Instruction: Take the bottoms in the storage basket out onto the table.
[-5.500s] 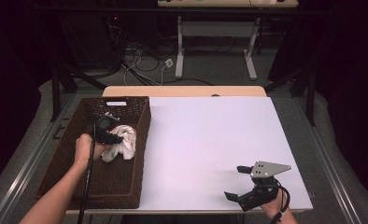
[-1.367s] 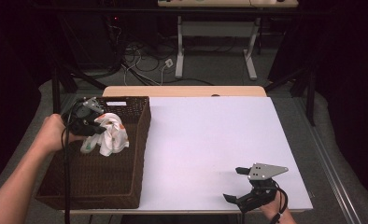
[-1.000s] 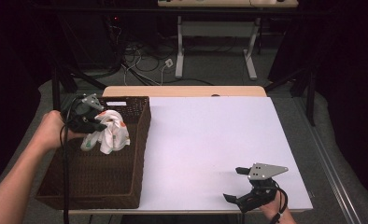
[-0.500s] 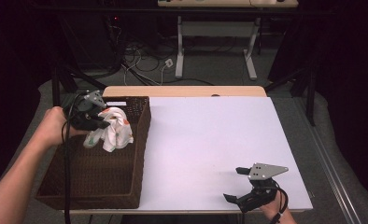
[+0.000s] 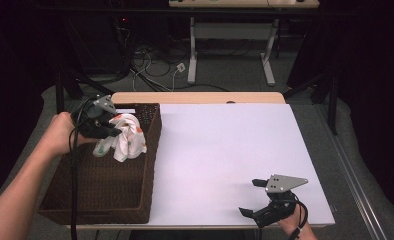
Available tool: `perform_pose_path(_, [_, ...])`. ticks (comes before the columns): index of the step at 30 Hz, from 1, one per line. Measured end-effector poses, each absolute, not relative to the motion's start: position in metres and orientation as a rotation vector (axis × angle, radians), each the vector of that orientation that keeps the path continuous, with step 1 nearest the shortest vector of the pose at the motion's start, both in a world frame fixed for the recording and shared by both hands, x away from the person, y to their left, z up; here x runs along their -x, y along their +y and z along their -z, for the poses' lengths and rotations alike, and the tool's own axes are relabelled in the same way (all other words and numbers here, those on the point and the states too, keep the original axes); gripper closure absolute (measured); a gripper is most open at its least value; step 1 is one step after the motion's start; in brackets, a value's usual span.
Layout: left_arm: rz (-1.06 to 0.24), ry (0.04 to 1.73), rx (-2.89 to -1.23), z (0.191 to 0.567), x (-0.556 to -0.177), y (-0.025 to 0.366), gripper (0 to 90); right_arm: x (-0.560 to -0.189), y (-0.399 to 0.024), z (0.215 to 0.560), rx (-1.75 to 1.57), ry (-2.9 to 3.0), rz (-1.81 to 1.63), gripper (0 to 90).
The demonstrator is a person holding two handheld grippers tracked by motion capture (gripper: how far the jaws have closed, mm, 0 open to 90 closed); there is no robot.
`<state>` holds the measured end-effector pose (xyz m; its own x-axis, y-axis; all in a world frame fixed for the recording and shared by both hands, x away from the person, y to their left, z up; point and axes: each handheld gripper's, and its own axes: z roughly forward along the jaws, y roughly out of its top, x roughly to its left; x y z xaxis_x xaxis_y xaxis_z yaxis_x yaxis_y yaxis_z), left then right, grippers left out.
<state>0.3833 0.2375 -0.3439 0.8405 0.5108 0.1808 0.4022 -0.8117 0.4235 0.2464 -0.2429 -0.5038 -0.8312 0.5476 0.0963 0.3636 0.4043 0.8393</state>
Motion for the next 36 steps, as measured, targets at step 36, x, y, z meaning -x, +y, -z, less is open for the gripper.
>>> perform_pose_path(36, [-0.39,0.544,-2.648,0.339,-0.387,0.2,83.3,-0.247,-0.244,0.503,-0.814,2.474,-1.391,0.4])
